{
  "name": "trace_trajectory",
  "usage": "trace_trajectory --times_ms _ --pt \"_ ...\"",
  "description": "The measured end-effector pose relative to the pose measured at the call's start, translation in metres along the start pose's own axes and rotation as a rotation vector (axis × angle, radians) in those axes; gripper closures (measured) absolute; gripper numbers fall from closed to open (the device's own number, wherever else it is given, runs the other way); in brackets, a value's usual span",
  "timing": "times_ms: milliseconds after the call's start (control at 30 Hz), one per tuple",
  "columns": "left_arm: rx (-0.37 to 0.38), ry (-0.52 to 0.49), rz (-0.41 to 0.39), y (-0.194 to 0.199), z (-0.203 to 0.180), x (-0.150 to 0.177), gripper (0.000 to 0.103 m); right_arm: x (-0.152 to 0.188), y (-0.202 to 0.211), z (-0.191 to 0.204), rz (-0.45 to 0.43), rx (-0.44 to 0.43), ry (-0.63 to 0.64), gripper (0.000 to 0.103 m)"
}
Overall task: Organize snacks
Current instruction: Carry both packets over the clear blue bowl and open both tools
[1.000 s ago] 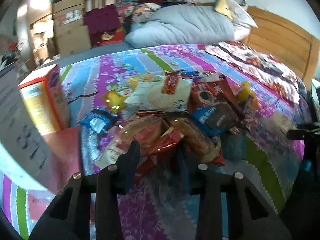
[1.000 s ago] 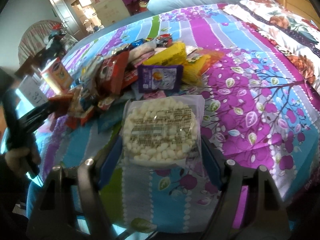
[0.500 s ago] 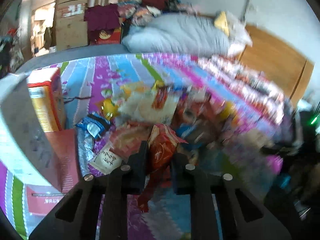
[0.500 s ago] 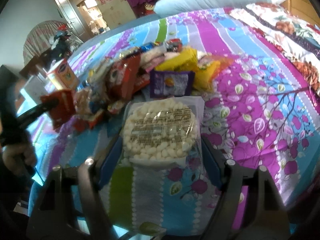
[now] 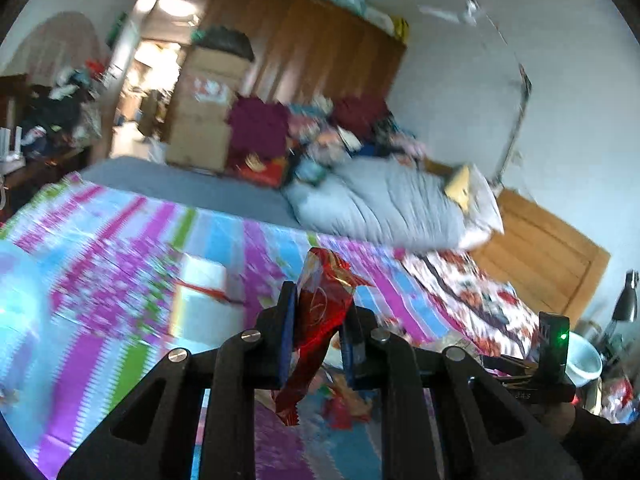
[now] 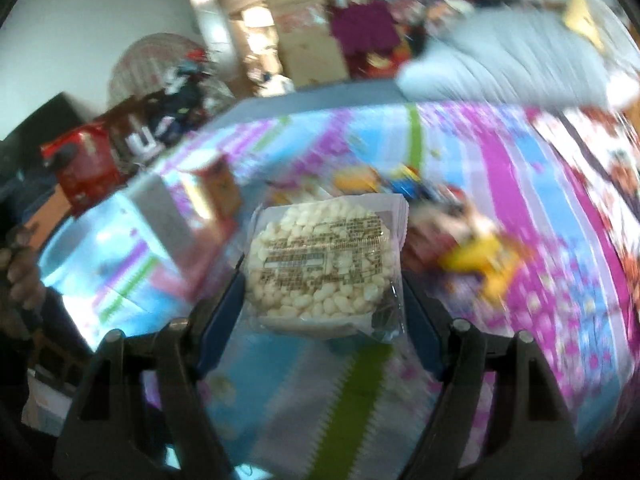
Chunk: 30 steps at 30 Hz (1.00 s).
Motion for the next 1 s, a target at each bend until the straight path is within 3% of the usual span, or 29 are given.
trace_trajectory --times_ms 233,533,733,1000 --pt "-0.184 0.062 -0.128 0.068 0.081 -0.04 0.084 -0.064 -0.042 0.093 -0.024 -0.191 0.107 0.026" --pt "-0.353 0.161 -0.218 0.132 0.186 -0.054 0.084 -0.106 -0.12 0.218 0.041 -0.395 0.238 0.026" --pt "-0.412 0.22 -0.214 0.146 0.242 -0.05 0.084 -0.105 -0.179 0.289 0.138 -0.494 0.288 0.026" --pt "-0.486 0.28 -0.126 0.127 0.297 -0.021 0.084 -0.088 -0.248 0.34 0.286 -0.53 0.297 0.026"
Point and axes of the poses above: each gripper's, at about its wrist camera, not at the fingertips, and y roughly against the way its jaws point, z to its left, x to its underside, the point moved 2 cm from there along -y, roughly the way its jaws point, and after that the axes turned 12 degrees about -x, right-handed, at the moved point
